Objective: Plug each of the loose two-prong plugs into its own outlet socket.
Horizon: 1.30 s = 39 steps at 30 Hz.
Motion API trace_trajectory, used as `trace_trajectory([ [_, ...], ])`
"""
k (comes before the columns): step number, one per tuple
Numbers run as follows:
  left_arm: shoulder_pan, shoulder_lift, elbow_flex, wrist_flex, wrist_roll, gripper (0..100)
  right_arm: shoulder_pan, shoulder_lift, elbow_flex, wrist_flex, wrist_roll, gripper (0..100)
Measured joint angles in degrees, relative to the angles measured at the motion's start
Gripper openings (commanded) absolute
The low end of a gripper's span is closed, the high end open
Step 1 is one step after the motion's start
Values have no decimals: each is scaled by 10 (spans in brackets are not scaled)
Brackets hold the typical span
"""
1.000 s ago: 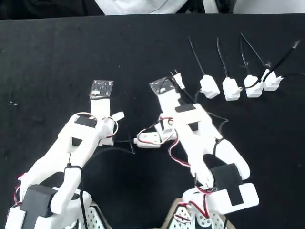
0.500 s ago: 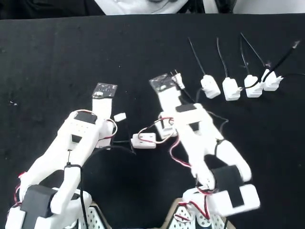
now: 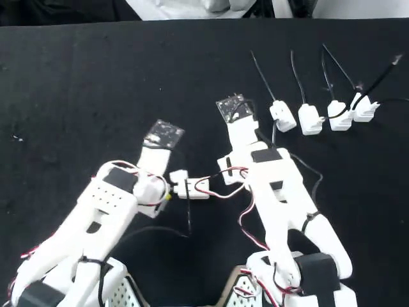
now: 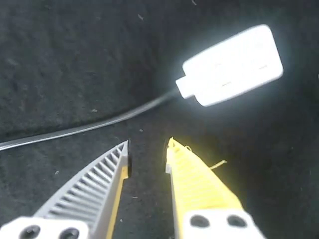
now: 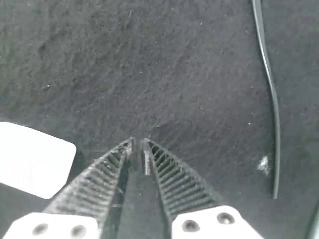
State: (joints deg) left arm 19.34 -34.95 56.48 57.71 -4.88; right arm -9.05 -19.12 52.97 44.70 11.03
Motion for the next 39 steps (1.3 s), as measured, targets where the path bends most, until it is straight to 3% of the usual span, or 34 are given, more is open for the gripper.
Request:
trace_trajectory([
  [9, 22, 155, 0, -125, 26, 135, 68, 0, 0, 0, 0, 11],
  [16, 24, 181, -10, -133, 42, 134, 105, 0, -67, 61, 11, 17],
  [23, 23, 135, -9, -84, 46, 137, 123, 19, -263, 224, 76, 191],
  [31, -43, 75, 4, -84, 45, 134, 98, 217, -394, 191, 115, 197],
  [39, -66, 96, 38, -171, 48, 136, 90, 455, -588, 194, 134, 197],
])
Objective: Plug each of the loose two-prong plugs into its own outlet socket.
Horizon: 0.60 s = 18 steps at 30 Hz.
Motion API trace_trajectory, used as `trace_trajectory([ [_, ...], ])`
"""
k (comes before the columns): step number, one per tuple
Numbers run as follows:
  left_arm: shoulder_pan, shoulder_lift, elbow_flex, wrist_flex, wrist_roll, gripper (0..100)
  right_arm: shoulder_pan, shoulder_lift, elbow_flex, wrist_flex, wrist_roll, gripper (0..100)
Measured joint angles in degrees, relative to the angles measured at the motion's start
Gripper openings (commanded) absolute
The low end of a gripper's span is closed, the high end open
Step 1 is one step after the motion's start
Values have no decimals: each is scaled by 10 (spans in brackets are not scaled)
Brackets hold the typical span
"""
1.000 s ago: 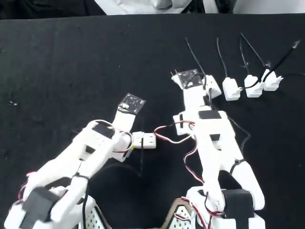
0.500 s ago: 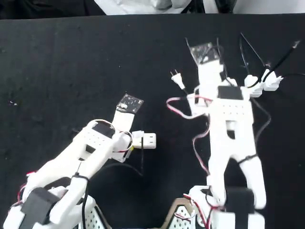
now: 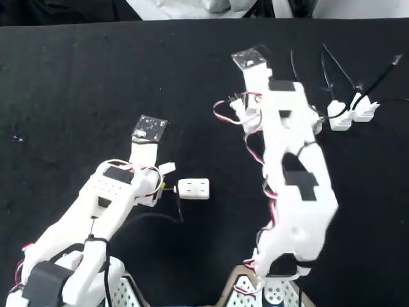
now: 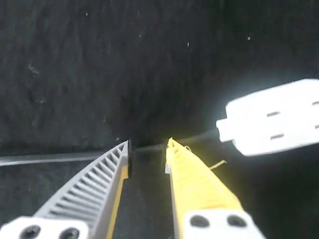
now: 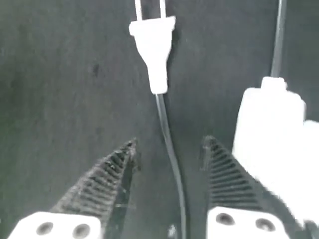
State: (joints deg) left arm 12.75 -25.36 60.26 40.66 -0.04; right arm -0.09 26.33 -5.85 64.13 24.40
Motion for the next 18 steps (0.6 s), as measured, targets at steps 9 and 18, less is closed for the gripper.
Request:
trace_trajectory([
  [9, 0, 61, -18, -17, 23, 134, -25, 173, -222, 38, 2, 197],
  [18, 0, 67, -25, -17, 23, 134, -21, 260, -323, 43, 1, 8],
])
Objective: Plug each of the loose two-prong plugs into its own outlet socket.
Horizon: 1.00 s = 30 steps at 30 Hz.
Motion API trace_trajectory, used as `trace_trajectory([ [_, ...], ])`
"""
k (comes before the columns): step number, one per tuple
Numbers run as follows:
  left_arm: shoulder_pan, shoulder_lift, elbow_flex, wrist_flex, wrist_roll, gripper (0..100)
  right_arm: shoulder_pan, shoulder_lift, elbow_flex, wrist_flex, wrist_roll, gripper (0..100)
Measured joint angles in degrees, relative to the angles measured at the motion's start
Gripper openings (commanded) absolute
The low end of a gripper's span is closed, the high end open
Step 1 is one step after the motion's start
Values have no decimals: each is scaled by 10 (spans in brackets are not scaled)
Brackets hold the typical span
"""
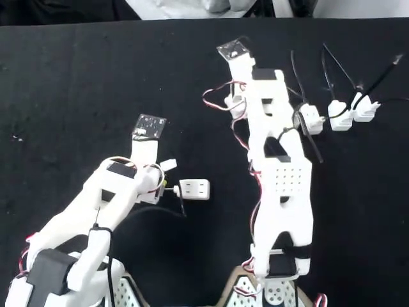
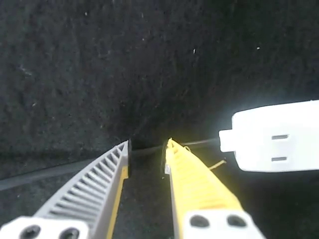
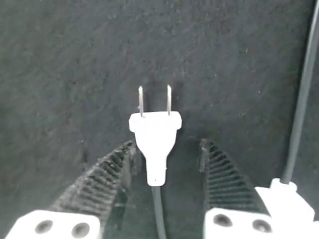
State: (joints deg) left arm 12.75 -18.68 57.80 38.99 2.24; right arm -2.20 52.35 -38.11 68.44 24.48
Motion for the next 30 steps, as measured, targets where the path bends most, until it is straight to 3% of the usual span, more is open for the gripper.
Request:
trace_trajectory([
  [8, -1, 0, 0, 0, 0, 134, 6, -4, -25, 76, 0, 11],
  [16, -1, 0, 0, 0, 1, 134, 6, -149, 11, 176, 1, 11],
  [21, -1, 0, 0, 0, 1, 134, 5, -280, 128, 172, 1, 11],
  [30, -1, 0, 0, 0, 1, 134, -25, -584, 464, 72, 1, 11],
])
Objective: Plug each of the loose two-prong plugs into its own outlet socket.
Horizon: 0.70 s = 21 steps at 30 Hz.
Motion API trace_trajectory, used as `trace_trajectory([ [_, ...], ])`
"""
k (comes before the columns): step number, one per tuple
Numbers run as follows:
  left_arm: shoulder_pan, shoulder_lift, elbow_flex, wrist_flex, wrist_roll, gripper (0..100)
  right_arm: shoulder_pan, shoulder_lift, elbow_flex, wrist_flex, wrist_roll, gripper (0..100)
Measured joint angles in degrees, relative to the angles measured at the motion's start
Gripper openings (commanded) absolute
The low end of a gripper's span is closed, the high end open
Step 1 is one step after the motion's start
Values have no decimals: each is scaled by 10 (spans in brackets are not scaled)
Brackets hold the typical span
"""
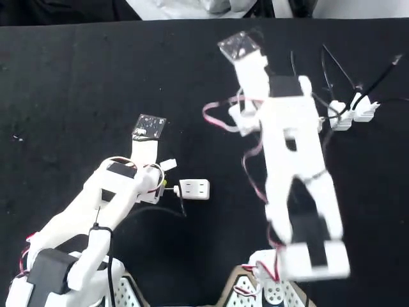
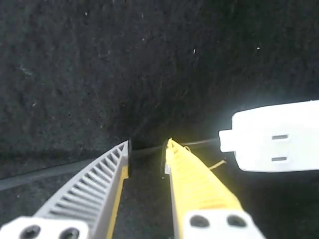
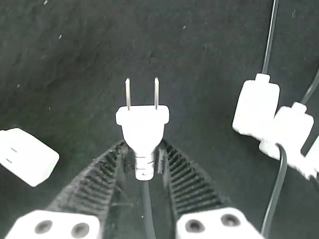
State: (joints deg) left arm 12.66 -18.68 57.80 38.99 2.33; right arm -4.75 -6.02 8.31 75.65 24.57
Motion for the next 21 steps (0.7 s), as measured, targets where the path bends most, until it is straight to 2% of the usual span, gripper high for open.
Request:
trace_trajectory([
  [6, 0, 0, -2, 9, 1, 134, -1, -172, 250, -76, 0, 11],
  [13, -1, 11, -49, 111, 6, 134, -24, -351, 478, -136, 3, 11],
  [17, -1, 11, -50, 121, 6, 134, -42, -443, 565, -113, 66, 11],
  [21, -1, 11, -50, 122, 6, 134, -52, -529, 634, -71, 195, 11],
])
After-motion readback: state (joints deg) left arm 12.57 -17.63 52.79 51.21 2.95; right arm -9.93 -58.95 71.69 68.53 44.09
